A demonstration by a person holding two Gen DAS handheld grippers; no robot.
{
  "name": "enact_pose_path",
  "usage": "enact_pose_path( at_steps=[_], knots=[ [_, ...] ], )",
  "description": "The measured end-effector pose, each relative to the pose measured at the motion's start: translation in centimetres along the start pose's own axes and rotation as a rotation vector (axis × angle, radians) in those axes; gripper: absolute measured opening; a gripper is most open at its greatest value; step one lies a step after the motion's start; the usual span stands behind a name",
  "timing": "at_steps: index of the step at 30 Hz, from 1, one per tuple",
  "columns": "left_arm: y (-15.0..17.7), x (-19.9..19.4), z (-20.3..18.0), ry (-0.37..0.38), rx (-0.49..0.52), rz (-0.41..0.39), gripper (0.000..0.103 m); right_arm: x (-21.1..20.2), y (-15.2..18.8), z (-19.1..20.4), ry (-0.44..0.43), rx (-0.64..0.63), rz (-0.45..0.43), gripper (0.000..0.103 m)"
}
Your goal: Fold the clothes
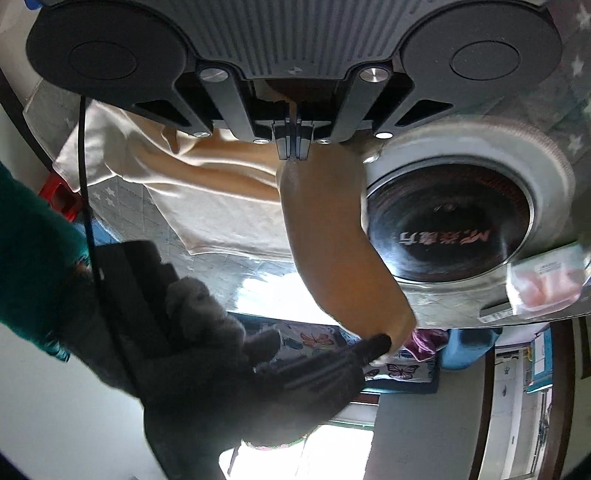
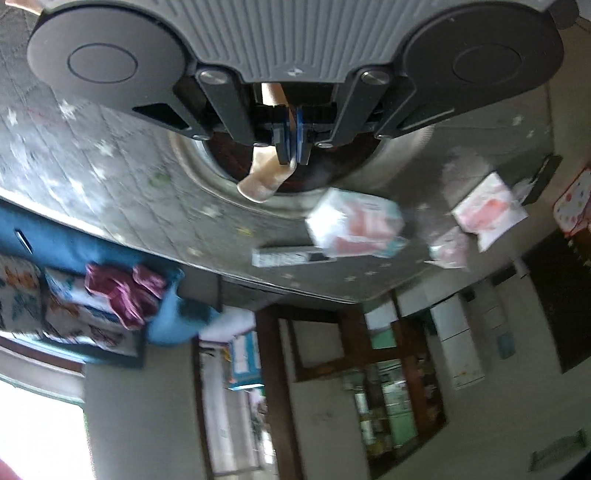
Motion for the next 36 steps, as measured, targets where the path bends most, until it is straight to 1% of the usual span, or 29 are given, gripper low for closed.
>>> enact_pose_path(
  at_steps=[4,8,14,18,21,22,25,27,28,31,32,34,36],
  knots=[
    [1.3,-2.3,0.4,-0.006,-0.008,-0.019,0.003,-1.3,-0.9,4.5,-0.056,-0.075,-0.016,0.003],
    [2.8,-4.3,1.2,-0.010,-0.036,-0.033,0.003,-1.8,-1.0,9.6,-0.114,-0.164,-0.009,0.003],
    [5.4,-6.0,2.6,-0.019,-0.092,-0.020,0.004,-1.6,1.3,16.3,-0.214,-0.269,0.042,0.003],
    [6.3,-6.7,3.7,-0.063,-0.117,-0.020,0.004,-1.7,2.7,19.4,-0.233,-0.343,0.053,0.004],
    [6.1,-7.8,5.0,-0.109,-0.134,-0.047,0.005,-2.8,3.1,19.3,-0.217,-0.361,0.058,0.007],
    [5.9,-8.2,5.6,-0.130,-0.141,-0.058,0.005,-3.1,3.3,18.9,-0.202,-0.365,0.062,0.009],
    [5.2,-9.1,7.2,-0.194,-0.158,-0.090,0.007,-4.4,4.2,16.9,-0.145,-0.381,0.080,0.010],
    [4.6,-9.2,8.3,-0.248,-0.164,-0.103,0.015,-5.2,5.1,15.6,-0.111,-0.389,0.094,0.010],
    [4.3,-9.2,8.8,-0.272,-0.168,-0.111,0.021,-5.6,5.6,15.0,-0.096,-0.395,0.102,0.011],
    [3.5,-9.0,9.9,-0.340,-0.169,-0.130,0.034,-6.6,7.6,13.1,-0.051,-0.423,0.131,0.021],
    [3.2,-8.9,10.1,-0.365,-0.162,-0.135,0.040,-7.1,8.3,12.5,-0.035,-0.438,0.142,0.022],
    [2.8,-8.6,10.6,-0.409,-0.148,-0.141,0.046,-7.8,9.6,11.6,-0.009,-0.464,0.163,0.024],
    [2.5,-8.1,11.3,-0.433,-0.151,-0.131,0.046,-8.6,10.9,10.7,0.006,-0.471,0.183,0.029]
  ],
)
Point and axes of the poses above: each gripper's, at about its wrist camera, not at the fingertips, and x roughly the way its jaws point, z to its left, y to its underside, the point moved 2 cm from there along x, roughly the way its jaws point, and after that the axes turned 10 degrees about y, right-handed, at the moved point
